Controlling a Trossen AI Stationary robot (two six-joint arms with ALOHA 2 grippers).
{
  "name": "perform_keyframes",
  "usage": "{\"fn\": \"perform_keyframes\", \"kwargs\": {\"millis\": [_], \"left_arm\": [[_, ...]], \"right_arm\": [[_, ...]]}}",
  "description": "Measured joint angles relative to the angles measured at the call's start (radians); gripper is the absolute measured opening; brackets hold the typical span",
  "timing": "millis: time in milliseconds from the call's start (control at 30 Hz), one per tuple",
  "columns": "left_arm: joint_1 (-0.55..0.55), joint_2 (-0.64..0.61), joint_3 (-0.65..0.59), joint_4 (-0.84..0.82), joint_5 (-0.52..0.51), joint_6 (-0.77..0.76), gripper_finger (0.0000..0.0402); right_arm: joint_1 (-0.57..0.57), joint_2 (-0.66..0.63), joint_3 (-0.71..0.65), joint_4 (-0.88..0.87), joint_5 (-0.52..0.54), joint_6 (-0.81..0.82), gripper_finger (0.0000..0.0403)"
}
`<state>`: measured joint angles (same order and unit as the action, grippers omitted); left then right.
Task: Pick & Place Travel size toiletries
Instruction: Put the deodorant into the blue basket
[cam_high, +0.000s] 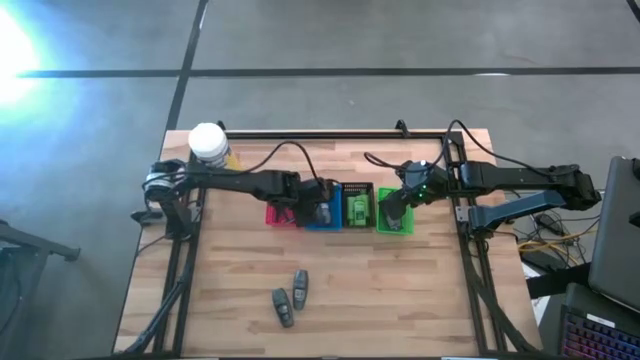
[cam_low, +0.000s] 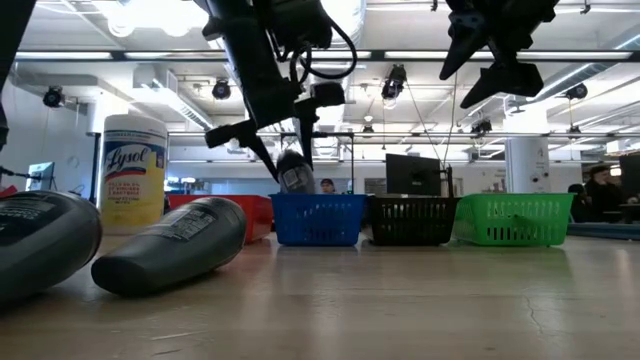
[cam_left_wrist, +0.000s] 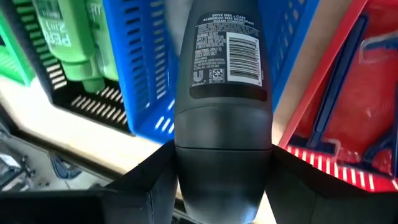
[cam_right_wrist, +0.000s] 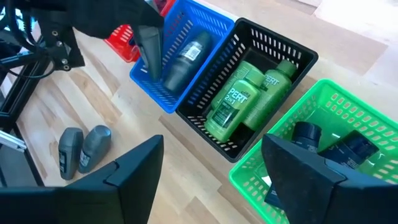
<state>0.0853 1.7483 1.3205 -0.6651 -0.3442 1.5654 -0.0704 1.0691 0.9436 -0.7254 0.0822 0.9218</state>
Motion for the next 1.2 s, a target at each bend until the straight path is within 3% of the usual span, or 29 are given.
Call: {"fn": "perform_keyframes", "kwargs": {"millis": [333, 600, 733, 833, 933, 1033, 1100, 1200], "left_arm": [[-0.018, 0.043, -0.002, 0.001, 0.043, -0.022, 0.0199], [-0.013, 0.051, -0.002, 0.031, 0.055, -0.103, 0.0294], [-0.014, 0.051, -0.002, 0.033, 0.038, -0.112, 0.0309], [-0.025, 0.044, -0.003, 0.035, -0.064, -0.138, 0.0308], [-0.054, 0.006, -0.003, 0.022, -0.118, -0.272, 0.0303], [-0.104, -0.036, 0.005, -0.061, -0.093, -0.544, 0.0299], [-0.138, -0.064, 0.01, -0.148, -0.03, -0.807, 0.0296], [-0.195, -0.122, 0.015, -0.267, 0.141, -1.114, 0.0291]], "right_arm": [[0.0, 0.0, 0.0, 0.001, 0.0, -0.013, 0.0249], [0.0, 0.0, 0.0, 0.001, -0.003, -0.02, 0.0261], [0.0, 0.0, 0.0, 0.002, -0.003, -0.031, 0.0273], [0.0, 0.0, 0.0, 0.002, -0.003, -0.031, 0.0281], [0.0, 0.0, 0.0, 0.002, -0.003, -0.031, 0.0289], [0.0, 0.0, 0.0, 0.001, -0.01, -0.031, 0.0296], [0.0, 0.0, 0.0, -0.001, -0.015, -0.034, 0.03], [0.0, 0.0, 0.0, -0.002, -0.036, -0.057, 0.0305]]}}
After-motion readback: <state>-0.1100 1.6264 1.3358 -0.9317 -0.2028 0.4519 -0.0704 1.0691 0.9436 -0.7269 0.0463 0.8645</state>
